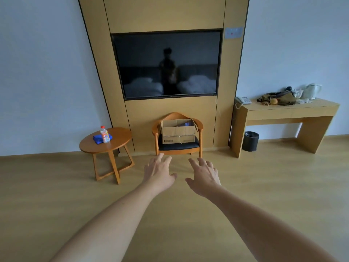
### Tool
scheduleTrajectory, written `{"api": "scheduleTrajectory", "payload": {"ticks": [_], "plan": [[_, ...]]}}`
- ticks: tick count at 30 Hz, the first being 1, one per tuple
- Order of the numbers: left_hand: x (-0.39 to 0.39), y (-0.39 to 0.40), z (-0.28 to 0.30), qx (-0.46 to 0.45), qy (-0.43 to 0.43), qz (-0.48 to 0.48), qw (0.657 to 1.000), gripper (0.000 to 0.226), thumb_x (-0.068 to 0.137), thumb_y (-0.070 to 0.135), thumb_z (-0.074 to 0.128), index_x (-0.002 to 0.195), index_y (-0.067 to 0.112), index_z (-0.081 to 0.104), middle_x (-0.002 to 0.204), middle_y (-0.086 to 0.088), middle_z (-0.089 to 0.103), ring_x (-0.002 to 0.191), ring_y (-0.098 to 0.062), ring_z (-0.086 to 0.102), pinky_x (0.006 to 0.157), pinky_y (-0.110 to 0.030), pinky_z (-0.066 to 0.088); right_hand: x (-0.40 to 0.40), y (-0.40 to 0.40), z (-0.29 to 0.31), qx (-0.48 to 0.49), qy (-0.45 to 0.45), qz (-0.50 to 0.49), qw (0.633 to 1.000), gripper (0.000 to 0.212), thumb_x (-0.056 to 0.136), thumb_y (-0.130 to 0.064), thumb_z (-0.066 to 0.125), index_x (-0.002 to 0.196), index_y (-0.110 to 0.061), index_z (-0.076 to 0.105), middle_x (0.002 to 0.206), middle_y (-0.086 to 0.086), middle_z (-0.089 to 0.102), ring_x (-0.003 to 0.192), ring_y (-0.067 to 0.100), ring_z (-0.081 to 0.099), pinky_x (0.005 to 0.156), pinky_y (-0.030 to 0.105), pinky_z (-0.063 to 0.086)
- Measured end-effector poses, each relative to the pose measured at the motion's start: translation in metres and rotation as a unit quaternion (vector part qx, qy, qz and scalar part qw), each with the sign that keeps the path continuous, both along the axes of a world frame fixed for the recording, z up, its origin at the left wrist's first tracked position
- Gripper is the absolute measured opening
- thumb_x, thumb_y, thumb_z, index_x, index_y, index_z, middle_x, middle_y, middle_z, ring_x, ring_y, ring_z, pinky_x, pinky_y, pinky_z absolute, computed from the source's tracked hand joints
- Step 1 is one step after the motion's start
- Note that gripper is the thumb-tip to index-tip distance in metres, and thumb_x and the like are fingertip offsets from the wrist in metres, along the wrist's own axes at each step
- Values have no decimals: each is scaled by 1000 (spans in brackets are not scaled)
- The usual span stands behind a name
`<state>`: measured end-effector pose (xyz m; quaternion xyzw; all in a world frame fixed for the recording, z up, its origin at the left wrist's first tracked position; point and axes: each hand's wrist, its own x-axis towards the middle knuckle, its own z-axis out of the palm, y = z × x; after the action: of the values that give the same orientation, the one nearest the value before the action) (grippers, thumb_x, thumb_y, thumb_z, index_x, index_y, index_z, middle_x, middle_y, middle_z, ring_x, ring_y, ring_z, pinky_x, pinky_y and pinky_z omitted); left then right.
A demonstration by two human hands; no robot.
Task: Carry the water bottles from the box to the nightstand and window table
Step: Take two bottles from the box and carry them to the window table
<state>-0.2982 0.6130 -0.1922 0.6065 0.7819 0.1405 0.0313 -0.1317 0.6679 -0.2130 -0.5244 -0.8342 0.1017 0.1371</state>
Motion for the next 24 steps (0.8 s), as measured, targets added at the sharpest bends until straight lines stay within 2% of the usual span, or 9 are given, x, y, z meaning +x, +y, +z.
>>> {"api": "scheduleTrajectory", "payload": {"ticks": [5, 10, 17, 24], "plan": [[-2, 97, 5, 0, -4, -20, 1000, 79, 92, 52, 68, 158, 31, 31, 169, -4, 20, 153, -30, 24, 120, -53, 33, -12, 103, 5, -14, -13, 13, 1000, 84, 92, -45, 67, 160, -33, 18, 164, 8, 26, 147, 35, 29, 115, 53, 34], [-26, 185, -2, -20, 30, -17, 999, 72, 94, 55, 63, 155, 31, 34, 168, -6, 24, 151, -31, 26, 118, -52, 33, -39, 197, 6, -22, -18, 9, 1000, 84, 91, -46, 67, 159, -32, 18, 160, 8, 31, 143, 35, 34, 111, 52, 39], [-102, 324, -25, 4, -10, -26, 1000, 75, 92, 56, 62, 156, 31, 33, 168, -4, 22, 153, -28, 23, 120, -51, 31, -100, 322, -14, -14, -38, -14, 999, 83, 91, -46, 67, 158, -32, 19, 161, 8, 30, 142, 35, 35, 109, 51, 39], [-184, 457, -27, 1, -15, -69, 997, 75, 92, 55, 64, 156, 31, 34, 167, -5, 25, 152, -28, 24, 119, -50, 31, -182, 435, -11, -24, -14, -47, 999, 76, 90, -45, 67, 153, -32, 26, 151, 4, 40, 133, 31, 42, 106, 49, 42]]}}
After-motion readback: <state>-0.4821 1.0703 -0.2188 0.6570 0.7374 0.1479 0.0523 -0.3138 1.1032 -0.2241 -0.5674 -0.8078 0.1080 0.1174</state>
